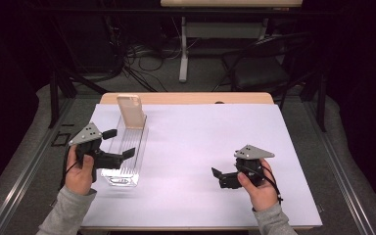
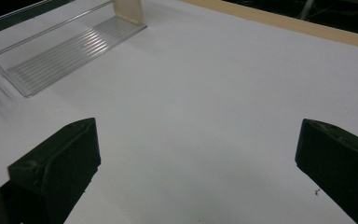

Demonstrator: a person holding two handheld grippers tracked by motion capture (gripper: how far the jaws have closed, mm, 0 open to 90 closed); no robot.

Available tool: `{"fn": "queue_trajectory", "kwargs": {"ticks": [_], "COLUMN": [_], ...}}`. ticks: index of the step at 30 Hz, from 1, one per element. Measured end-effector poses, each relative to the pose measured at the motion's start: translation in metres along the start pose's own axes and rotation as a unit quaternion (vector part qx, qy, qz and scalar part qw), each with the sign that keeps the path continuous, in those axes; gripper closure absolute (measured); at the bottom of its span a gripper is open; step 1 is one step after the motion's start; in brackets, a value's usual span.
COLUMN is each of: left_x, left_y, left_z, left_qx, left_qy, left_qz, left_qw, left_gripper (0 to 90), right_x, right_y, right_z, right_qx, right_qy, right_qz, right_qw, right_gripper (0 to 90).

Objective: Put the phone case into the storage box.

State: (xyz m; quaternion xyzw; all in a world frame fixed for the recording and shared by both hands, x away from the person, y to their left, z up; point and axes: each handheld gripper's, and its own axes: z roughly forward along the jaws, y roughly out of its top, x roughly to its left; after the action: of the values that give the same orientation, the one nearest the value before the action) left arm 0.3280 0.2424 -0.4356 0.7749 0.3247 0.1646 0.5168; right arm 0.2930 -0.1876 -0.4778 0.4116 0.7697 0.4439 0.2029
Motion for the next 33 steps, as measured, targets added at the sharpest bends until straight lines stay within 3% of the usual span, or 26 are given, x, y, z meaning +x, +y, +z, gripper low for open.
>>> {"fn": "queue_trajectory", "kwargs": {"ticks": [8,11,18,33], "left_x": [-0.002,0.000,0.000,-0.007], "left_y": [-0.017,-0.025,-0.035,-0.045], "left_z": [-0.003,-0.003,0.000,0.009], "left_qx": [0.004,-0.003,-0.013,-0.013], "left_qy": [0.014,0.021,0.014,0.000], "left_qz": [0.009,0.002,0.000,0.010], "left_qw": [0.9999,0.9998,0.9998,0.9999], "left_gripper": [3.4,3.5,3.5,3.5], "right_x": [-0.005,-0.006,-0.004,-0.005], "right_y": [-0.012,-0.017,-0.024,-0.033], "right_z": [-0.004,-0.003,0.002,0.004], "right_qx": [-0.001,-0.003,0.003,-0.015], "right_qy": [-0.018,-0.016,-0.010,-0.014], "right_qz": [0.013,0.017,0.019,0.007], "right_qw": [0.9998,0.9997,0.9998,0.9998], "right_gripper": [0.0,0.0,0.0,0.0]}}
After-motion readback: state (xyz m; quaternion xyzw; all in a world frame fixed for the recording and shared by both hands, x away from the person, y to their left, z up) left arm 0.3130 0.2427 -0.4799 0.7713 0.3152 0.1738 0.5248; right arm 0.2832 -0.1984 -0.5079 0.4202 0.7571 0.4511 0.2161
